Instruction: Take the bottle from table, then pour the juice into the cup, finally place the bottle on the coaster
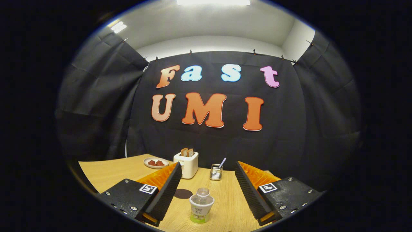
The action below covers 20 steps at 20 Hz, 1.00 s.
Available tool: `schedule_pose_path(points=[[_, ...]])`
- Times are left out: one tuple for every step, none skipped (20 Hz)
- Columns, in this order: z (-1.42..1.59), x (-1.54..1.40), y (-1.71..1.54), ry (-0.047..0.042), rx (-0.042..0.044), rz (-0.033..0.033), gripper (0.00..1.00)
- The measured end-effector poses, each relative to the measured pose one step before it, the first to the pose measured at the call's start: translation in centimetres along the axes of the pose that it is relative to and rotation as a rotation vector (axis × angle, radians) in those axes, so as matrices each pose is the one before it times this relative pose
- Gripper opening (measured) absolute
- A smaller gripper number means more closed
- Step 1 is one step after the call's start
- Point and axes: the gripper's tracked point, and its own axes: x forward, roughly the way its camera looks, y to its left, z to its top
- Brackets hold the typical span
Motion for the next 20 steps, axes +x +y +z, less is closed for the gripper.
schedule_pose_path(points=[[-1.116,0.017,0.12,0.01697,-0.00472,-0.00363,0.99],[-0.839,0.058,0.226,0.01128,0.00271,-0.00339,0.99],[-0.962,0.101,0.188,0.01237,0.00916,0.00158,0.99],[-0.976,-0.029,0.371,0.01048,0.01149,0.00578,0.99],[-0.852,0.253,0.145,0.0052,0.00576,0.00458,0.99],[-0.832,0.232,0.093,-0.00109,-0.00022,0.00149,0.99],[-0.988,0.183,-0.026,0.00519,-0.00135,-0.00014,0.98],[-1.11,0.297,0.134,0.01413,-0.00134,0.00359,0.98],[-1.144,0.258,0.182,0.02021,-0.00012,0.00361,0.98],[-0.917,0.345,0.166,0.01567,0.00055,0.00298,0.99],[-0.719,0.282,0.006,0.01274,0.00228,-0.00156,0.99],[-0.618,0.271,0.067,0.00931,0.00308,0.00192,0.99],[-0.596,0.29,-0.006,0.00804,0.00493,0.0008,0.99],[-0.614,0.384,0.057,0.01054,0.00538,0.00096,0.98],[-0.609,0.403,-0.033,0.01365,0.00662,-0.002,0.98],[-0.806,0.296,0.029,0.01694,0.00684,0.00137,0.98],[-0.68,0.277,0.039,0.01514,0.00803,-0.00054,0.98],[-0.615,0.256,0.054,0.01663,0.00637,0.00153,0.97],[-0.543,0.234,-0.012,0.01382,0.00532,-0.00146,0.96],[-0.563,0.304,-0.079,0.01289,0.00542,-0.00373,0.94]])
